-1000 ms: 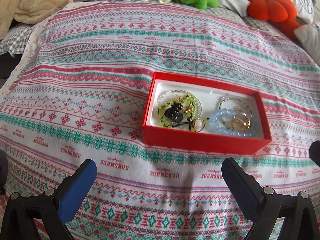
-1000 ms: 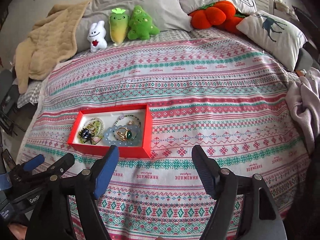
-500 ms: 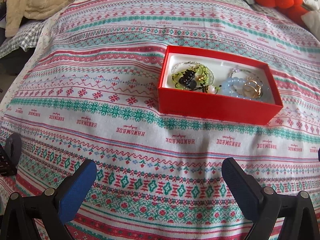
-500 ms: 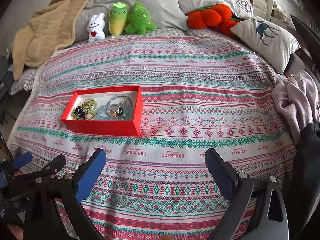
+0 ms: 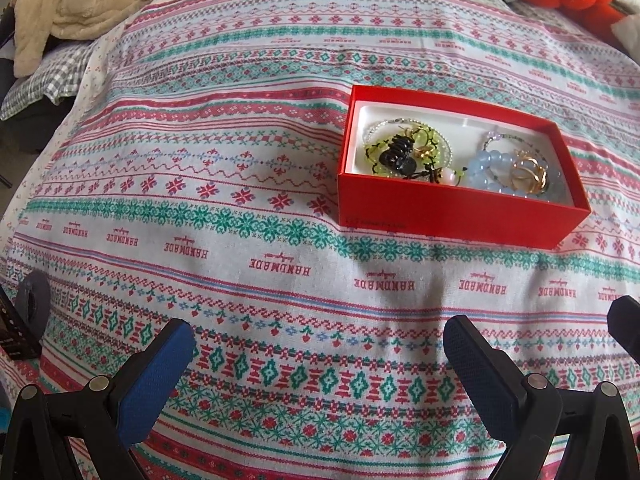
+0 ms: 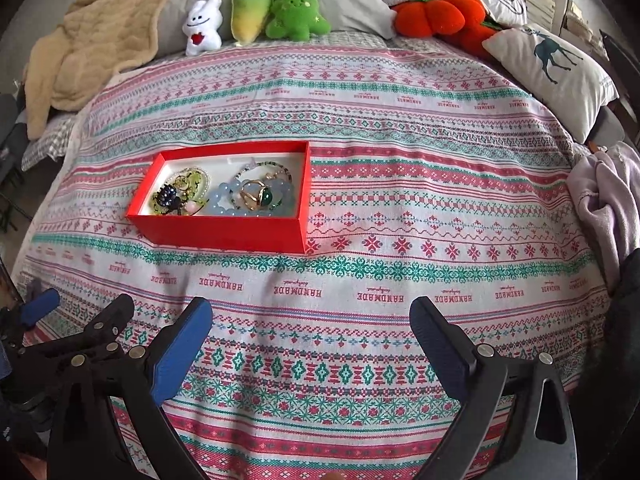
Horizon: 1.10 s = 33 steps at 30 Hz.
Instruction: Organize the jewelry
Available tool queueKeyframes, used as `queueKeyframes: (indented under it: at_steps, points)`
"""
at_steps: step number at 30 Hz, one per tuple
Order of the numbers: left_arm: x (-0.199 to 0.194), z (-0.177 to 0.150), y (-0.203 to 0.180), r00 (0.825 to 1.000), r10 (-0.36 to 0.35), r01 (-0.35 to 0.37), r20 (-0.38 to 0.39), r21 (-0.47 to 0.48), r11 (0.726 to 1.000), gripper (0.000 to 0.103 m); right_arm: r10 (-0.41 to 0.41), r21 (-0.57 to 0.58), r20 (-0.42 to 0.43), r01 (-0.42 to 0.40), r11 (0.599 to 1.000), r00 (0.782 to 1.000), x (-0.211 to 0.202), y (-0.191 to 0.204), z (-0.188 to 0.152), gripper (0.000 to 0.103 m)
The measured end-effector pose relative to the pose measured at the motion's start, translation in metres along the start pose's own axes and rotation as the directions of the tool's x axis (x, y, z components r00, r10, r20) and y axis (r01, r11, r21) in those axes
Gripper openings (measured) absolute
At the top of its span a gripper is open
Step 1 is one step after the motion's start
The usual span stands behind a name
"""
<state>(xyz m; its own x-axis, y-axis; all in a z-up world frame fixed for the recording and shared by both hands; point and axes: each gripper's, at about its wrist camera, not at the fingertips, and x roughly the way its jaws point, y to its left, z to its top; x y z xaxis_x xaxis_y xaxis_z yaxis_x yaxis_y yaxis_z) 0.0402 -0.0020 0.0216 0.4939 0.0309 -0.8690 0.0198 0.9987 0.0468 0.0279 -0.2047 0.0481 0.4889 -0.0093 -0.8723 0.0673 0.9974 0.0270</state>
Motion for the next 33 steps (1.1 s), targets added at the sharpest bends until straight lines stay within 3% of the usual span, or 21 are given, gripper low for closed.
queueKeyframes:
  at_steps: [33]
  points:
    - [-0.0011, -0.0013, -0.0014, 1.0, -0.014, 0.014, -0.001, 0.008, 1.0, 0.102, 0.008, 0.025, -0.046, -0.007, 1.0, 0.999, 0.011, 0.0004, -0.0021, 0.1]
